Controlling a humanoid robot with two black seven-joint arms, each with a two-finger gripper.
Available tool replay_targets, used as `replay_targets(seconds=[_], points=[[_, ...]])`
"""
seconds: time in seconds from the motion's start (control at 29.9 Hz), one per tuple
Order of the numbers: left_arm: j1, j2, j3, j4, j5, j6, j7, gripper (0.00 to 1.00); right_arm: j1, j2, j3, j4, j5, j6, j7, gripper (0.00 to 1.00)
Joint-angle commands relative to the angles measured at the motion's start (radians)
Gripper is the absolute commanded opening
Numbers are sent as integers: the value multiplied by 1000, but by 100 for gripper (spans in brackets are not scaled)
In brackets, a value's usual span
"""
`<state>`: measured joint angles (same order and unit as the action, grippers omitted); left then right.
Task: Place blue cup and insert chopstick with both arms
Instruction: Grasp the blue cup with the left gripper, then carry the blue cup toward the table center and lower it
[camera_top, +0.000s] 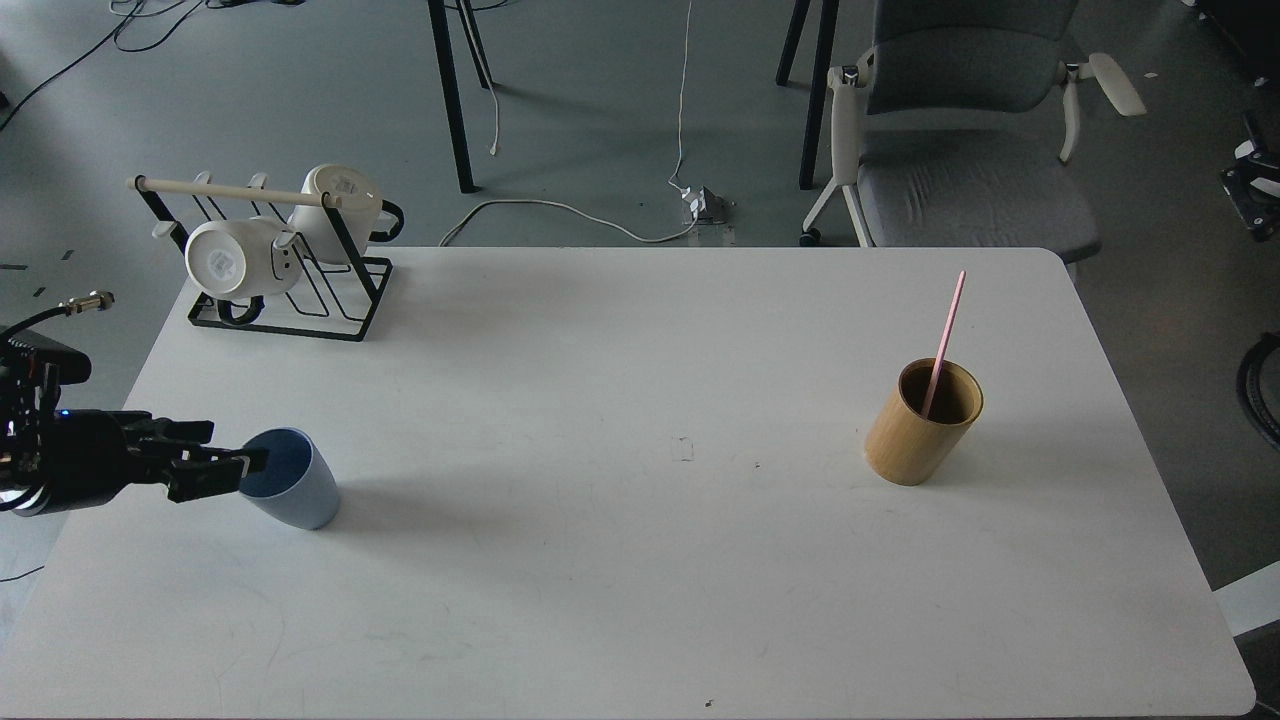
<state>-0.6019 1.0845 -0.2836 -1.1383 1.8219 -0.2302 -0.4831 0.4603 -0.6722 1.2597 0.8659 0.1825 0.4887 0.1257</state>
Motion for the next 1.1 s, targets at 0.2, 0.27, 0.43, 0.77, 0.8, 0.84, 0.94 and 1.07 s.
replay_targets(seconds=[0.2, 0.27, 0.43, 0.77, 0.8, 0.84, 0.94, 1.07], points=[[-7, -97, 6, 129, 0, 20, -2, 54, 9, -1, -5, -1, 0, 0, 0, 99], [-10, -104, 6, 129, 2, 20, -3, 39, 9, -1, -5, -2, -2, 0, 0, 99], [-15, -115, 12, 127, 17, -1, -6, 9, 8, -3, -5, -5, -2, 0, 0, 99], [-108, -109, 12, 69, 25, -29, -6, 0, 9, -4, -2, -22, -2, 0, 3, 99], [-137, -101, 12, 42, 27, -53, -6, 0, 9, -4, 0, -22, -2, 0, 3, 99], [-174, -100, 12, 5, 31, -95, -6, 0, 9, -6, 0, -22, -2, 0, 2, 99], [-287, -101, 12, -121, 56, -239, -6, 0, 15, -20, 0, -22, -2, 0, 2, 99], [-416, -152, 11, -251, 138, -259, 10, 0, 41, -26, -2, -22, -3, 0, 0, 99]])
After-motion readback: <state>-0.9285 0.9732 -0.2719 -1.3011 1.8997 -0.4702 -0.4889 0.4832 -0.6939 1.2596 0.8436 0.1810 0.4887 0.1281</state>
